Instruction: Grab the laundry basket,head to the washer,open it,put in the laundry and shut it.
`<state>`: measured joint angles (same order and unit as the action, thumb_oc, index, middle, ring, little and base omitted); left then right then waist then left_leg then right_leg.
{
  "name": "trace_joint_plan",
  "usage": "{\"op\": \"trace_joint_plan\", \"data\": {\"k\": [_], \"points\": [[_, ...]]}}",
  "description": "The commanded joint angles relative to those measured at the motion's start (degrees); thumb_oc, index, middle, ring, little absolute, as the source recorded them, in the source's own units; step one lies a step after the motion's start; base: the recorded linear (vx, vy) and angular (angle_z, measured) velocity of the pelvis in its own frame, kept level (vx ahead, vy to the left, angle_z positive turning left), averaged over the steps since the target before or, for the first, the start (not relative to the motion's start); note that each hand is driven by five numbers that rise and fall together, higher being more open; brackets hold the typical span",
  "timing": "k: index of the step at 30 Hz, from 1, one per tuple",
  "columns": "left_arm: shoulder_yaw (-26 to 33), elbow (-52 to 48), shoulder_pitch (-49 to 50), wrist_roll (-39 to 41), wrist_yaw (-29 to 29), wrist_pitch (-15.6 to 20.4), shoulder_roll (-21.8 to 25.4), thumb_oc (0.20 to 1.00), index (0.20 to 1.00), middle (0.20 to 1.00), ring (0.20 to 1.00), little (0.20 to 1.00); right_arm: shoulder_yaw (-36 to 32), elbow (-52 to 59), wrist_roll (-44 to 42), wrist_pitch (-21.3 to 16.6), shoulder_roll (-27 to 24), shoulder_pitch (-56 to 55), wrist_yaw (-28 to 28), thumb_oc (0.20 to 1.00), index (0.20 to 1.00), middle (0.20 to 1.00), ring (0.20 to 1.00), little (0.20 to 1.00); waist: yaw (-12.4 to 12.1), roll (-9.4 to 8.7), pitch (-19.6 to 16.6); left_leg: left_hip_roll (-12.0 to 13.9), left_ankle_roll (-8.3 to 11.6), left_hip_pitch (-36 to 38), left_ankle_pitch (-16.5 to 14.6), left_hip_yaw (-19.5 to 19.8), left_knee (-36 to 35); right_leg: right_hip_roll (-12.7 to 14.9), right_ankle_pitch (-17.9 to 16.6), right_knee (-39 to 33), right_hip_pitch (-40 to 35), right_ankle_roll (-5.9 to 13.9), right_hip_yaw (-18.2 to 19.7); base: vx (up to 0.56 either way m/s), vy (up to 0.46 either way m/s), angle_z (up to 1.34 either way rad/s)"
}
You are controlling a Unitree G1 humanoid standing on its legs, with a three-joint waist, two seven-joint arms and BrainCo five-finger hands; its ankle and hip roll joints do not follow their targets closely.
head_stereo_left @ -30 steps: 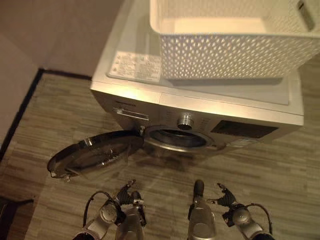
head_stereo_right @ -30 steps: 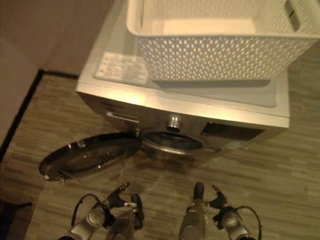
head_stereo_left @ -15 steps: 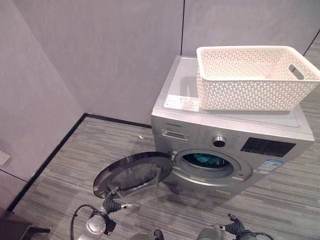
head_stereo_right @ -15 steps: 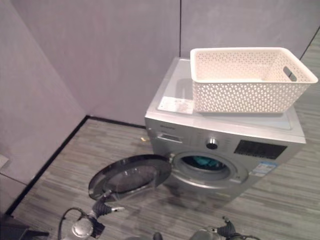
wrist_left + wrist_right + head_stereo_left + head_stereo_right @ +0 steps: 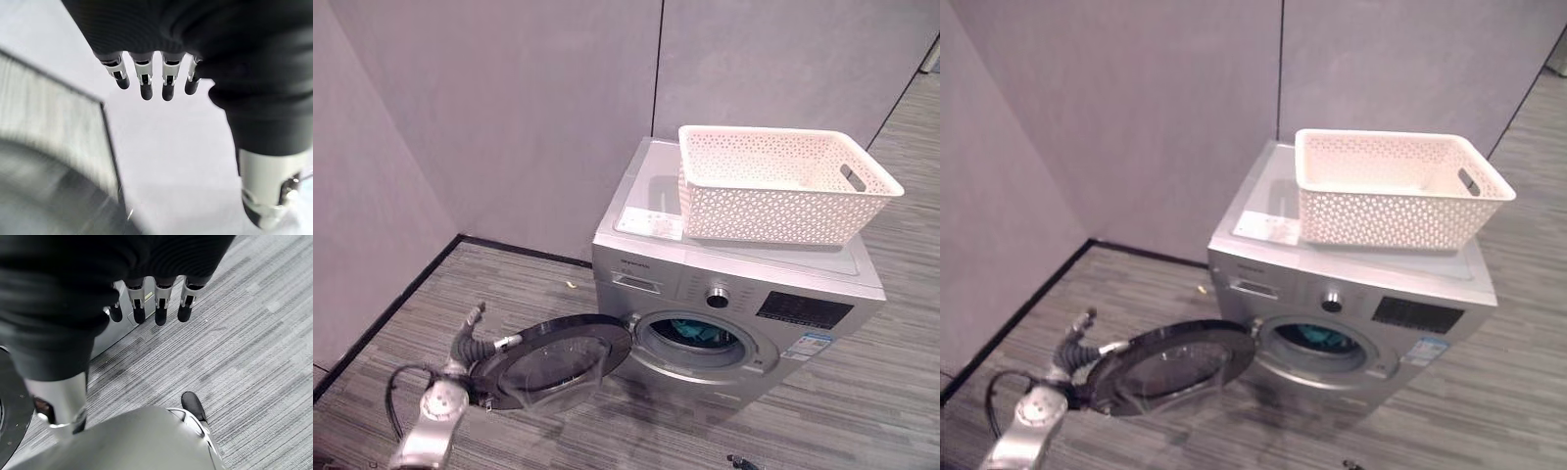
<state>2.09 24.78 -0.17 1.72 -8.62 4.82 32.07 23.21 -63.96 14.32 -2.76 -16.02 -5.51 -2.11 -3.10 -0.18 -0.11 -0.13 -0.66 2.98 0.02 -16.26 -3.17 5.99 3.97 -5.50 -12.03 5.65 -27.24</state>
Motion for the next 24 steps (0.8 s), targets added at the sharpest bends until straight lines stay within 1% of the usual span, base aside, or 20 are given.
{"op": "trace_joint_plan", "data": {"k": [1,2,3,5,8,11,13,14,15,16,21,22,23,24], "points": [[0.8,9.7,-11.4,-2.3,-3.0,-0.3,6.6,1.000,1.000,1.000,1.000,1.000,4.3,0.4,2.5,-1.1,-3.2,0.3,1.9,1.000,1.000,1.000,1.000,1.000,1.8,-1.09,0.0,3.3,2.60,-1.3,0.7,-1.1,-0.7,0.4,0.9,2.1,0.6,0.84,1.1,0.00,-0.096,0.06],[0.4,10.2,-11.9,-2.2,-3.1,-0.1,6.7,1.000,1.000,1.000,1.000,1.000,4.2,0.5,2.5,-1.0,-3.1,0.3,1.9,1.000,1.000,1.000,1.000,1.000,1.7,-1.17,0.1,3.3,2.63,-1.4,0.8,-1.0,-0.7,0.4,0.9,2.1,0.6,0.81,1.0,0.01,-0.123,0.06],[-0.6,13.7,-14.0,-3.5,-3.3,-1.0,8.2,1.000,1.000,1.000,1.000,1.000,4.2,1.0,2.6,-1.0,-3.8,-0.1,2.1,1.000,1.000,1.000,1.000,1.000,2.2,-1.21,0.2,3.5,2.89,-1.6,1.3,-1.2,-0.9,0.0,1.2,1.7,0.5,0.59,0.9,0.01,-0.049,0.02],[-1.9,17.0,-16.8,-4.9,-3.6,-2.2,9.9,1.000,1.000,1.000,1.000,1.000,3.6,2.1,2.3,-1.0,-4.7,-0.6,2.0,1.000,1.000,1.000,1.000,1.000,2.8,-1.27,0.6,4.0,3.26,-2.2,1.9,-1.4,-1.1,-0.5,1.4,1.7,0.8,0.31,0.7,0.00,-0.077,-0.02],[-3.4,23.6,-20.9,-4.4,-3.6,-3.3,11.6,1.000,1.000,1.000,1.000,1.000,3.8,4.4,1.9,-1.1,-6.1,-1.4,2.2,1.000,1.000,1.000,1.000,1.000,3.6,-1.45,1.7,5.1,3.70,-3.3,2.9,-1.4,-0.7,-1.5,2.3,2.1,1.6,-0.67,1.4,-0.06,-0.127,0.09],[-6.4,30.7,-28.3,-2.3,-4.5,-3.2,13.0,1.000,1.000,1.000,1.000,1.000,5.2,8.3,0.7,-1.4,-8.8,1.4,2.1,1.000,1.000,1.000,1.000,1.000,4.4,-1.68,7.0,7.5,4.72,-8.7,5.1,-0.3,2.1,-2.8,2.9,4.1,6.0,-2.32,2.6,-0.31,-0.174,0.16],[-8.3,32.6,-33.6,-1.1,-5.3,-3.2,13.3,1.000,1.000,1.000,1.000,1.000,5.6,12.7,-0.8,-2.2,-11.7,2.9,1.9,1.000,1.000,1.000,1.000,1.000,5.5,-1.49,10.4,9.1,5.82,-12.6,8.1,0.6,1.7,-3.2,2.9,4.6,10.1,-2.89,2.5,-0.40,-0.137,0.20],[-10.0,34.0,-37.4,-0.3,-5.9,-2.8,13.2,1.000,1.000,1.000,1.000,1.000,5.0,15.4,-1.5,-2.4,-13.5,3.2,1.7,1.000,1.000,1.000,1.000,1.000,5.9,-1.44,11.8,9.9,6.58,-15.0,9.8,1.6,1.3,-3.2,2.9,5.4,12.7,-3.25,2.1,-0.38,-0.094,0.19],[-10.8,35.1,-39.9,0.6,-6.3,-2.6,13.3,1.000,1.000,1.000,1.000,1.000,4.6,17.9,-2.4,-2.7,-15.0,3.7,1.7,1.000,1.000,1.000,1.000,1.000,5.9,-1.97,13.0,10.5,7.14,-16.1,10.1,3.0,1.0,-2.6,2.6,6.4,15.5,-3.43,1.9,-0.34,-0.093,0.34],[-11.0,35.3,-41.3,1.7,-6.7,-2.1,13.4,1.000,1.000,1.000,1.000,1.000,5.1,19.2,-2.5,-2.9,-16.3,4.0,1.7,1.000,1.000,1.000,1.000,1.000,5.8,-2.87,13.8,10.5,7.17,-16.6,9.2,5.7,1.5,-2.1,2.1,6.6,17.4,-3.51,1.8,-0.21,-0.053,0.37],[-11.2,35.5,-41.6,1.8,-6.7,-2.1,13.4,1.000,1.000,1.000,1.000,1.000,5.0,19.3,-2.6,-2.8,-16.3,4.0,1.8,1.000,1.000,1.000,1.000,1.000,5.9,-2.81,13.6,10.5,7.15,-17.2,9.0,5.9,1.8,-2.1,2.2,6.7,17.7,-3.51,1.6,-0.07,-0.033,-0.04],[-12.5,35.0,-46.3,2.9,-7.4,-1.5,14.8,1.000,1.000,1.000,1.000,1.000,5.5,22.5,-3.3,-3.7,-19.0,2.6,2.4,1.000,1.000,1.000,1.000,1.000,8.3,-6.11,13.8,10.8,6.17,-15.7,2.9,9.2,9.7,-1.5,-0.3,6.1,23.1,-3.33,2.4,-0.29,-0.108,-0.05],[-13.1,35.2,-47.6,3.1,-7.7,-1.2,14.8,1.000,1.000,1.000,1.000,1.000,5.3,22.5,-3.4,-3.8,-19.5,2.1,2.3,1.000,1.000,1.000,1.000,1.000,9.3,-6.22,13.1,10.9,5.77,-15.0,-0.6,8.4,10.2,-1.5,-1.0,6.0,25.1,-3.02,2.9,-0.35,-0.013,-0.08],[-13.6,35.2,-49.7,4.1,-8.0,-0.4,13.7,1.000,1.000,1.000,1.000,1.000,4.2,21.3,-2.8,-3.6,-20.4,1.4,1.7,1.000,1.000,1.000,1.000,1.000,10.6,-5.26,13.4,10.1,5.36,-14.1,-2.1,7.6,7.4,-1.1,-3.4,4.9,26.1,-1.67,4.0,-0.28,0.245,-0.07]]}}
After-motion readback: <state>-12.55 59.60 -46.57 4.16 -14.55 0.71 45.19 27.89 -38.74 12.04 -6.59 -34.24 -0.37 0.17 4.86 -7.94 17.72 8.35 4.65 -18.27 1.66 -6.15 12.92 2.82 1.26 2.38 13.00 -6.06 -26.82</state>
